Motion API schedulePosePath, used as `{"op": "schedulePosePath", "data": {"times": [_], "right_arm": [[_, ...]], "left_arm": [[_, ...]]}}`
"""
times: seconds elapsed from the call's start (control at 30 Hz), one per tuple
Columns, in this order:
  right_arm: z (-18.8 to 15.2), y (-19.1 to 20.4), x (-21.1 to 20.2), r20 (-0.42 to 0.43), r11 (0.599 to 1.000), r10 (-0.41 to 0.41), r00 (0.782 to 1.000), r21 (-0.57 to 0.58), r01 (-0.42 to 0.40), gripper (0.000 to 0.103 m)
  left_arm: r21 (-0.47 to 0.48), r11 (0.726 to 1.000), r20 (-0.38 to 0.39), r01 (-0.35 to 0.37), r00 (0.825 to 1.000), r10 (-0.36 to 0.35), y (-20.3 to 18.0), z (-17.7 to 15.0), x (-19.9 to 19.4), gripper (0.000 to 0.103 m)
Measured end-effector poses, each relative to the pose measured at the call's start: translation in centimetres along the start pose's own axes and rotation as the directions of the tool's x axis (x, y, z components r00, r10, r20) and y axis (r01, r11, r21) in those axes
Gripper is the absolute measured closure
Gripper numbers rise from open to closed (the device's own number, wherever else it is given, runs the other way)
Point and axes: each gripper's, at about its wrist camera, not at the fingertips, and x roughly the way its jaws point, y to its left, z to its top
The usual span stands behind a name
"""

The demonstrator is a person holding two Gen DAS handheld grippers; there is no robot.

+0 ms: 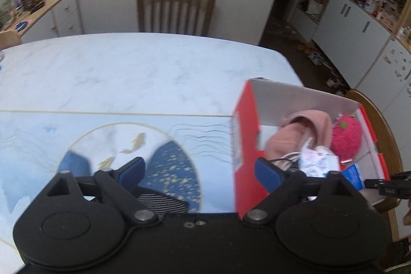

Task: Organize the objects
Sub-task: 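Move the left gripper back to the table onto the black mesh fabric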

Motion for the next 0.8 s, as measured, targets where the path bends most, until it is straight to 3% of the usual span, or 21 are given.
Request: {"op": "schedulePosePath", "data": {"times": [0.07, 0.33, 0.6, 0.8], "right_arm": [[0.0, 0.0, 0.0, -0.001, 1.0, -0.001, 1.0, -0.001, 0.001, 0.094], [0.0, 0.0, 0.0, -0.005, 1.0, -0.01, 1.0, -0.004, 0.01, 0.094], [-0.1, -0.1, -0.1, -0.008, 1.0, -0.016, 1.0, -0.002, 0.016, 0.094], [-0.3, -0.2, -0.3, -0.01, 1.0, -0.019, 1.0, 0.0, 0.019, 0.094]], "left_arm": [[-0.021, 0.999, -0.004, -0.025, 1.0, 0.025, 1.0, -0.2, 0.1, 0.002], [-0.191, 0.975, -0.091, -0.116, 0.991, 0.1, 6.5, -1.1, 2.3, 0.001], [-0.364, 0.917, -0.211, -0.164, 0.973, 0.091, 10.4, -2.9, 6.0, 0.002], [-0.389, 0.899, -0.247, -0.199, 0.963, 0.106, 11.0, -3.6, 7.8, 0.002]]}}
